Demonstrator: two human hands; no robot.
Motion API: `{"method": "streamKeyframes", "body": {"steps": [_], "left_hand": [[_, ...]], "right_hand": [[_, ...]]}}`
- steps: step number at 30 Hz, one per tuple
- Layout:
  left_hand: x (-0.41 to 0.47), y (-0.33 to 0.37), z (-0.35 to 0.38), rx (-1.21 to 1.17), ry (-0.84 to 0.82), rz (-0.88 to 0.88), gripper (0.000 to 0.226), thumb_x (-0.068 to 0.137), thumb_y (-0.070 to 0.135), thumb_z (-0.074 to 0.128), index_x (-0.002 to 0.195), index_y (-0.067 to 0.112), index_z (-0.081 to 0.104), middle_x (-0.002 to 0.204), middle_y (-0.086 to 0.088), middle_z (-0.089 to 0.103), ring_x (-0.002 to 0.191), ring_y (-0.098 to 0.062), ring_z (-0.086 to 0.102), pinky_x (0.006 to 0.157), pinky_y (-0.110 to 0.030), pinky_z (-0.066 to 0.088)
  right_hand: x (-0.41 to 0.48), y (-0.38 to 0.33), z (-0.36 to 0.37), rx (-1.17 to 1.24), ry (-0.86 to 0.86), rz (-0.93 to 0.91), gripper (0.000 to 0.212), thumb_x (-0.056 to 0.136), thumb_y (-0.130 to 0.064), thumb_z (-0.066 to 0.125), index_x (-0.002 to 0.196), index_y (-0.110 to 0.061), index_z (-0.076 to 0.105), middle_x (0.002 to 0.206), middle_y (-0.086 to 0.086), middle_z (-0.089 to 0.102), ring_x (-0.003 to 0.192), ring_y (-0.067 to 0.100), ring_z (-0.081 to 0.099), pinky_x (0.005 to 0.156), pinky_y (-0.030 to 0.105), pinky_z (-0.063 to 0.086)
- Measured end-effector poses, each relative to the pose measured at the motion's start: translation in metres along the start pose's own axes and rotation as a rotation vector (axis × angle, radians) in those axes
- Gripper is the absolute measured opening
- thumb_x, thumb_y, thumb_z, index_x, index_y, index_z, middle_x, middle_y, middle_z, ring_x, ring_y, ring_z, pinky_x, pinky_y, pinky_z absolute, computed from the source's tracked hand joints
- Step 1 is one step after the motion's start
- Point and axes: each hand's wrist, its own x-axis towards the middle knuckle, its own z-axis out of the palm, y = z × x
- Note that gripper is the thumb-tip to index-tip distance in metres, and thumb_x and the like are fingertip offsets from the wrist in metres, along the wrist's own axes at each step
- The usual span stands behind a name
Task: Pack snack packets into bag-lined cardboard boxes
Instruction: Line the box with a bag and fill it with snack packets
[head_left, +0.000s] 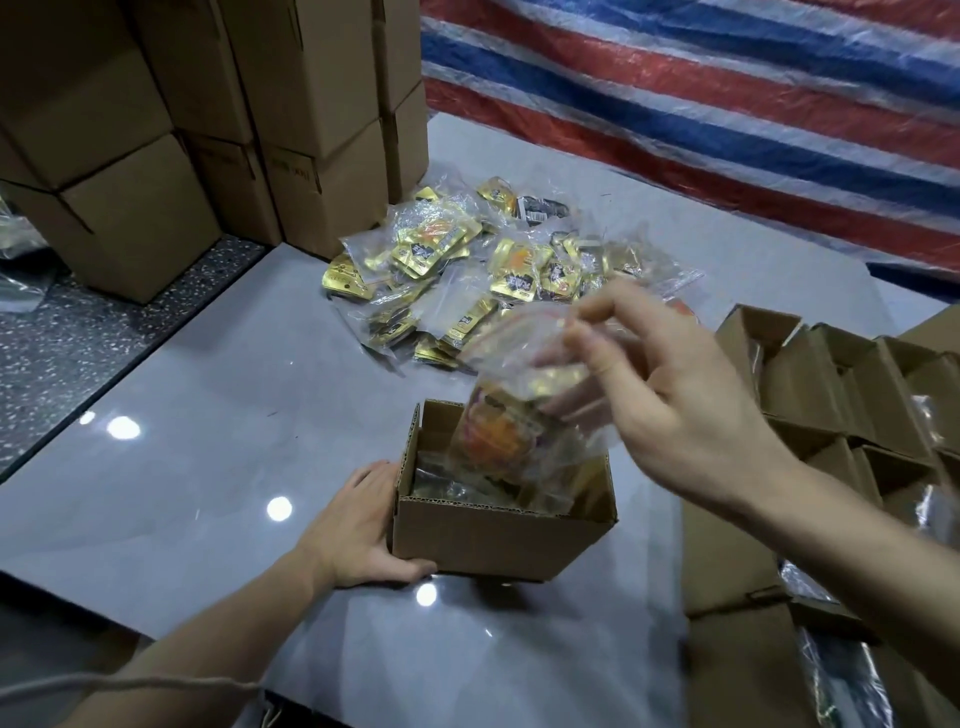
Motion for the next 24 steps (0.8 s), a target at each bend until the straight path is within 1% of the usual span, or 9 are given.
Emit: {"method": "streamKeyframes", "body": {"steps": [3,6,10,13,15,18,20,21,24], "left_hand": [[-0.001,-0.001,0.001,-0.002,0.001,-0.004,0.074,0.058,0.079,0.072,0.118,0.038,0.057,0.112,0.029,0.047,0.114,0.006,0.043,0.107,-0.011,0.020],[0.000,-0.002,0.002,0.013,-0.005,0.011,0.077,0.063,0.086,0.062,0.120,0.035,0.059,0.112,0.023,0.049,0.113,0.000,0.044,0.108,-0.009,0.016],[-0.001,-0.004,0.001,-0.009,-0.003,0.010,0.083,0.065,0.092,0.052,0.125,0.035,0.057,0.117,0.020,0.052,0.115,-0.001,0.045,0.108,-0.010,0.016],[-0.001,-0.003,0.001,-0.016,0.010,0.015,0.081,0.065,0.090,0.056,0.125,0.036,0.056,0.117,0.020,0.053,0.115,0.003,0.042,0.108,-0.009,0.016],[0.000,-0.003,0.001,-0.023,0.029,0.013,0.076,0.062,0.084,0.065,0.122,0.037,0.056,0.114,0.021,0.053,0.110,0.006,0.040,0.107,-0.009,0.017],[0.000,-0.004,0.002,-0.019,0.040,0.007,0.074,0.059,0.079,0.070,0.119,0.039,0.056,0.113,0.022,0.052,0.109,0.009,0.037,0.105,-0.008,0.018],[0.000,-0.005,0.003,-0.018,0.042,0.012,0.075,0.059,0.079,0.070,0.120,0.039,0.055,0.114,0.023,0.052,0.110,0.012,0.035,0.106,-0.008,0.017],[0.000,-0.005,0.003,-0.019,0.041,0.015,0.075,0.060,0.079,0.070,0.121,0.039,0.054,0.114,0.023,0.052,0.110,0.013,0.034,0.106,-0.008,0.017],[0.000,-0.005,0.002,-0.016,0.033,0.016,0.074,0.060,0.079,0.070,0.120,0.038,0.055,0.112,0.023,0.051,0.108,0.013,0.035,0.106,-0.009,0.018]], "right_hand": [[-0.002,0.006,0.001,-0.001,-0.217,-0.020,0.012,0.105,-0.014,0.047,0.095,-0.019,0.050,0.095,0.000,0.076,0.070,0.018,0.076,0.066,0.048,0.059],[0.000,0.013,0.000,0.002,-0.307,0.020,0.012,0.106,-0.014,0.044,0.096,-0.010,0.048,0.095,0.002,0.076,0.075,0.019,0.076,0.068,0.045,0.060],[0.006,0.033,0.006,-0.052,-0.350,0.134,0.014,0.105,-0.011,0.046,0.096,-0.001,0.051,0.086,-0.005,0.075,0.080,0.008,0.072,0.068,0.025,0.054],[0.012,0.052,0.010,-0.203,-0.346,0.221,0.014,0.104,-0.019,0.049,0.094,-0.010,0.052,0.086,0.008,0.073,0.072,0.026,0.064,0.071,0.047,0.050],[0.015,0.060,0.010,-0.164,-0.320,0.293,0.017,0.101,-0.029,0.056,0.093,-0.015,0.052,0.089,0.017,0.071,0.069,0.023,0.057,0.073,0.049,0.050],[0.015,0.065,0.010,-0.096,-0.359,0.346,0.045,0.079,-0.051,0.077,0.103,-0.016,0.060,0.095,-0.008,0.072,0.084,0.008,0.065,0.078,0.028,0.052],[0.014,0.068,0.017,-0.094,-0.395,0.335,0.056,0.071,-0.044,0.086,0.115,-0.017,0.063,0.109,-0.008,0.070,0.102,0.010,0.066,0.093,0.029,0.051],[0.013,0.070,0.022,-0.107,-0.385,0.301,0.052,0.072,-0.036,0.088,0.115,-0.019,0.064,0.109,-0.009,0.071,0.103,0.008,0.065,0.094,0.028,0.050],[0.010,0.074,0.035,-0.148,-0.306,0.200,0.021,0.085,-0.022,0.079,0.098,-0.031,0.066,0.088,-0.014,0.069,0.082,-0.001,0.061,0.077,0.023,0.046]]}}
